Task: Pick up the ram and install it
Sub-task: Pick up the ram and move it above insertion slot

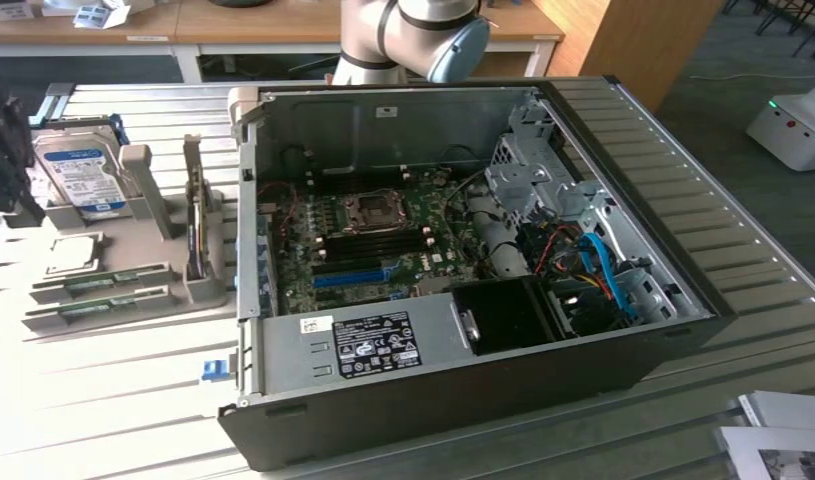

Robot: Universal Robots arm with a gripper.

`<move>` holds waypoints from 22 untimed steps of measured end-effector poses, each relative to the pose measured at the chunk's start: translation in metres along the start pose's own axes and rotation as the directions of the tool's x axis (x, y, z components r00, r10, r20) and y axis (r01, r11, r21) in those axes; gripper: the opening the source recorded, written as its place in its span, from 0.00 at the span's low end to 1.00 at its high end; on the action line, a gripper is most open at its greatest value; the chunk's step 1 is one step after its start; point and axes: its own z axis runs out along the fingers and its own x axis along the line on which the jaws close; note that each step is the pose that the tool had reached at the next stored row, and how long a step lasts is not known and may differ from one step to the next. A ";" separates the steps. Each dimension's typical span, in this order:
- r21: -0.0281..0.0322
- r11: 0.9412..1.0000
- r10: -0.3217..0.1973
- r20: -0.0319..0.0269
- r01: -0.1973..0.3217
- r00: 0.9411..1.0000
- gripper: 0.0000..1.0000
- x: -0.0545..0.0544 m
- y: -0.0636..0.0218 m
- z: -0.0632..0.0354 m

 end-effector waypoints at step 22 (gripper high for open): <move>-0.001 1.000 -0.003 0.000 0.003 1.000 0.10 0.014 -0.0028 0.0305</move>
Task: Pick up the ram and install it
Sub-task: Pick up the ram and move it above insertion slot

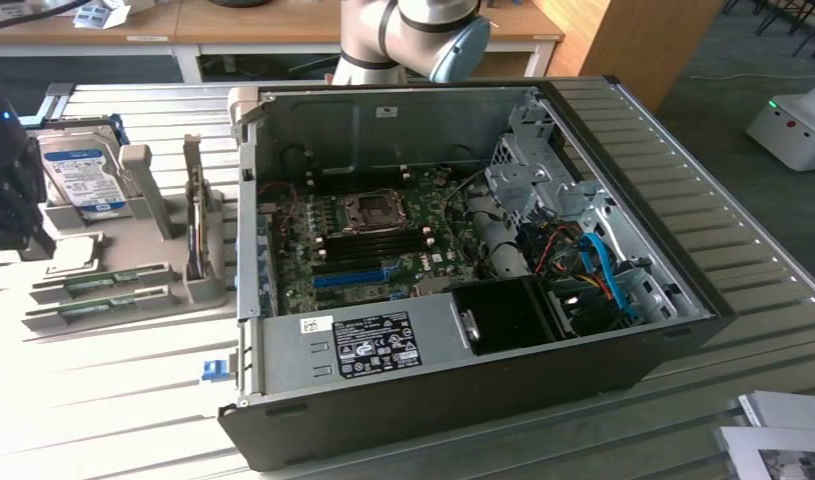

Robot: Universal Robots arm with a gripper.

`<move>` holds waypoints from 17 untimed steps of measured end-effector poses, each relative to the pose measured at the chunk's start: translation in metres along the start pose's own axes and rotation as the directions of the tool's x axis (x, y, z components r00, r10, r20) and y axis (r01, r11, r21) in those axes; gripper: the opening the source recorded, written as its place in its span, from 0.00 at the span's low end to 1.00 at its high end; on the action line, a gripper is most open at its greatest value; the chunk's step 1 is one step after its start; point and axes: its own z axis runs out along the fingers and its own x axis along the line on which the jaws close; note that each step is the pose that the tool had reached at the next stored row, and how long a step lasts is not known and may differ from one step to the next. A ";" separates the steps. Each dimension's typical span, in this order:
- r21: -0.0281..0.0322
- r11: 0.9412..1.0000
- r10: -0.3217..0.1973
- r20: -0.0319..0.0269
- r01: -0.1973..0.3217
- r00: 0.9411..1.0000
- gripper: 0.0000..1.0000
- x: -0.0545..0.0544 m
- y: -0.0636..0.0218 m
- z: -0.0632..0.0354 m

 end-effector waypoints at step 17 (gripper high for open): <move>0.000 1.000 -0.005 0.000 0.005 1.000 0.24 0.008 -0.0024 0.0289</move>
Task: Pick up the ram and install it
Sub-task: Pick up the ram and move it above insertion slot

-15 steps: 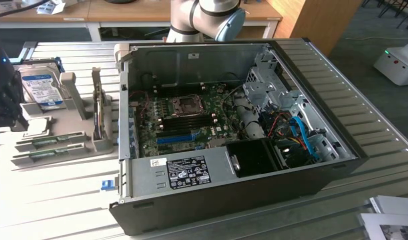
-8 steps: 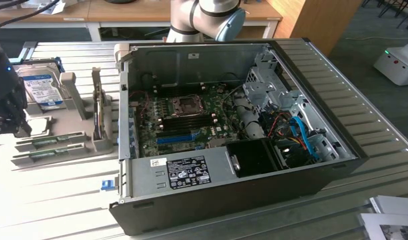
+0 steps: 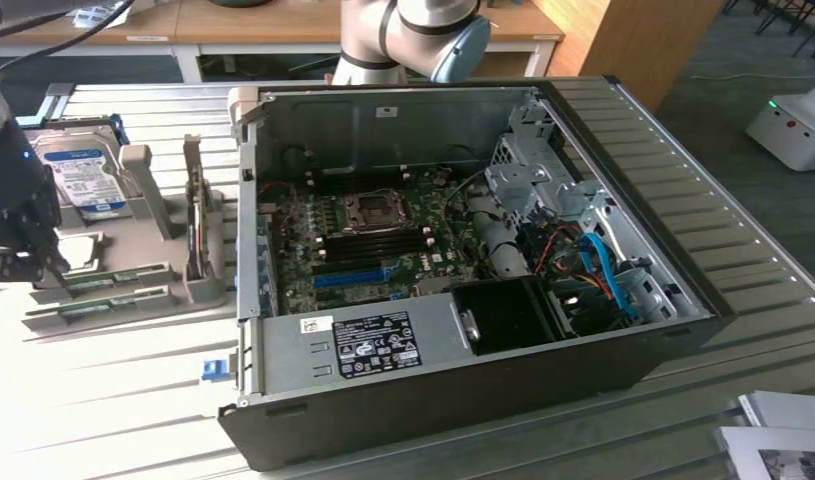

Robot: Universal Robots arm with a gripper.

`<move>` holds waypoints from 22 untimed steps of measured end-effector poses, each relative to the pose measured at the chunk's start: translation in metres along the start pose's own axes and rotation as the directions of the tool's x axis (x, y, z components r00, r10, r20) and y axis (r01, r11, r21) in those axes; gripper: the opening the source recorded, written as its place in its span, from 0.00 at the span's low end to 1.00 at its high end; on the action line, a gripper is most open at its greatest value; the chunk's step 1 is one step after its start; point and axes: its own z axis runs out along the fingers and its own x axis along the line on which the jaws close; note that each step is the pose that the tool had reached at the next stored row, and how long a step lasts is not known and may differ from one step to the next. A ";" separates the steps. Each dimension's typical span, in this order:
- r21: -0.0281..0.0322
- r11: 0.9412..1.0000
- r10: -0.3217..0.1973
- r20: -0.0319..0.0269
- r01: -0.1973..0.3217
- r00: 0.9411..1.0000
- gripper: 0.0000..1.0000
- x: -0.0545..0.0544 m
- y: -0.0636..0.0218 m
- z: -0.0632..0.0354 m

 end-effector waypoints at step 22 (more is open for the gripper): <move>0.000 1.000 -0.006 0.000 0.006 1.000 0.24 0.007 -0.0023 0.0297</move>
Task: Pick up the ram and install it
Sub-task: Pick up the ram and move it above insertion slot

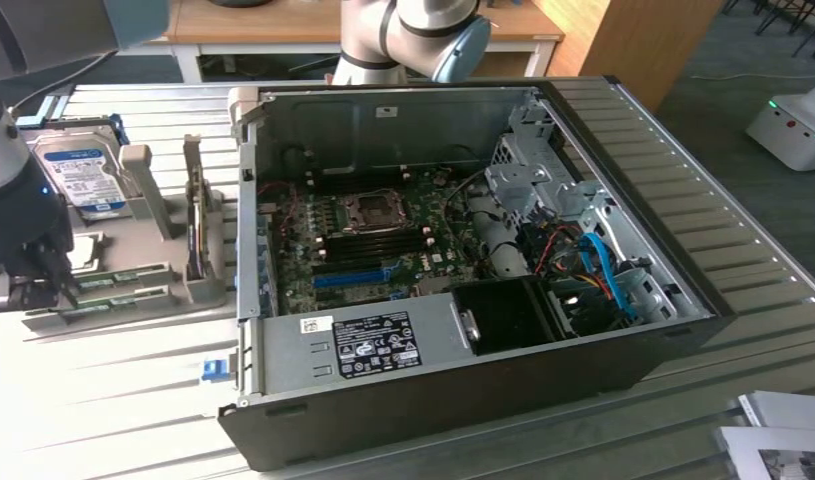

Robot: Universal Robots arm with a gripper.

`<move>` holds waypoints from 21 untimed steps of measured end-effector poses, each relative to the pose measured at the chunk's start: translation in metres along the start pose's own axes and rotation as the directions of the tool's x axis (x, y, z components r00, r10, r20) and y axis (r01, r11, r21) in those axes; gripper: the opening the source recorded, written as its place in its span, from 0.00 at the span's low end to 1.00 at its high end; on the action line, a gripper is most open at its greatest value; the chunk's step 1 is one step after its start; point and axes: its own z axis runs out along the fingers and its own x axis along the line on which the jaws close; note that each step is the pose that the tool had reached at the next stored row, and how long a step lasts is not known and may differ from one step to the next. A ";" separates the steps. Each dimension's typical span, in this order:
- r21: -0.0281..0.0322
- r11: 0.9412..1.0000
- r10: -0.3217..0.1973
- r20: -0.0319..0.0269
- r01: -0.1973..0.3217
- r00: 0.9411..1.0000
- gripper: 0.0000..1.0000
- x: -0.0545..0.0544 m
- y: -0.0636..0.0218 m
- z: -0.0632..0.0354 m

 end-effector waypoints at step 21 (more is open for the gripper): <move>0.000 1.000 -0.004 0.003 0.004 1.000 0.24 0.004 -0.0015 0.0117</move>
